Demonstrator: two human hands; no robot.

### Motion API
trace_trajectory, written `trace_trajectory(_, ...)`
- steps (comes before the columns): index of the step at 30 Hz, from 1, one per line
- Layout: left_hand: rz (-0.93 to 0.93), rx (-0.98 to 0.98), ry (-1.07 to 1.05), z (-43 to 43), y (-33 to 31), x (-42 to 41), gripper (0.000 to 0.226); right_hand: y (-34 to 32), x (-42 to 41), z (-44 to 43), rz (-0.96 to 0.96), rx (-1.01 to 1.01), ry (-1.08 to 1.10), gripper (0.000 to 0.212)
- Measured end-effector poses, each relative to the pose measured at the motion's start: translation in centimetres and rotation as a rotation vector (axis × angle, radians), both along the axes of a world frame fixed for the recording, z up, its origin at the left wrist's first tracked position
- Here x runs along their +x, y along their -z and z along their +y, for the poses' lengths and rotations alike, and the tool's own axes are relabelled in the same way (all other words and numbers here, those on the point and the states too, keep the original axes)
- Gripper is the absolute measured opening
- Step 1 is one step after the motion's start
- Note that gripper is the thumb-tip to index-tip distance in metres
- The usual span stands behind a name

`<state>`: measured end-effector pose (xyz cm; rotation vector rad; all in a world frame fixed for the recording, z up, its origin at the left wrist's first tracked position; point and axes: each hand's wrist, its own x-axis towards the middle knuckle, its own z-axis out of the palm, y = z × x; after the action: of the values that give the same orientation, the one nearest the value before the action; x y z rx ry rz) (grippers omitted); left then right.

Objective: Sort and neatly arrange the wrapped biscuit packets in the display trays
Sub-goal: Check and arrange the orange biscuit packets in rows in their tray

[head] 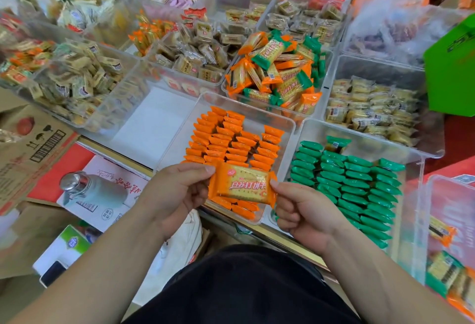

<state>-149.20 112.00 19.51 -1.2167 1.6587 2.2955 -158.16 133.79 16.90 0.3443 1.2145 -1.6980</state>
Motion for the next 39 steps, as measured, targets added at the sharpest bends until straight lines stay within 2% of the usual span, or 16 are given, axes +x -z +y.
trace_trajectory(3,-0.008,-0.063,0.007,0.1,0.0,-0.2,0.014,0.1,-0.3,0.0,0.032,0.041,0.001,0.024)
trace_trajectory(5,0.0,-0.194,0.043,0.1,0.2,-0.3,0.014,0.0,-0.5,-0.3,0.077,0.103,0.007,0.015)
trace_trajectory(10,0.103,-0.48,0.179,0.4,1.5,-1.1,0.015,-0.2,-1.5,-1.3,0.077,0.151,0.03,0.031)
trace_trajectory(16,0.106,-0.678,0.294,-0.5,4.7,-2.2,0.025,1.6,-4.8,-3.5,0.204,0.226,0.103,0.017)
trace_trajectory(18,0.079,-0.789,0.354,-1.4,6.3,-2.3,0.025,1.9,-6.4,-4.5,0.32,0.276,0.11,0.018)
trace_trajectory(20,-0.004,-1.031,0.427,-3.1,8.7,-2.2,0.026,2.6,-8.2,-5.5,0.497,0.344,0.107,0.024)
trace_trajectory(22,-0.17,-1.282,0.561,-4.9,11.3,-1.9,0.042,4.0,-10.3,-6.3,0.735,0.486,0.058,0.032)
trace_trajectory(23,-0.25,-1.344,0.623,-5.7,12.6,-1.6,0.049,4.7,-11.4,-6.8,0.866,0.575,0.019,0.034)
trace_trajectory(26,-0.352,-1.395,0.715,-6.8,14.4,-0.8,0.058,6.4,-13.7,-8.3,1.218,0.722,-0.123,0.024)
trace_trajectory(29,-0.302,-1.463,0.655,-6.8,15.0,-0.5,0.056,8.0,-14.8,-9.9,1.434,0.835,-0.281,0.019)
trace_trajectory(35,-0.242,-1.504,0.629,-7.1,16.2,-0.4,0.05,10.5,-16.2,-12.3,1.491,1.095,-0.569,0.022)
trace_trajectory(39,-0.238,-1.52,0.64,-7.2,16.6,-0.4,0.049,11.9,-17.0,-13.1,1.474,1.16,-0.701,0.021)
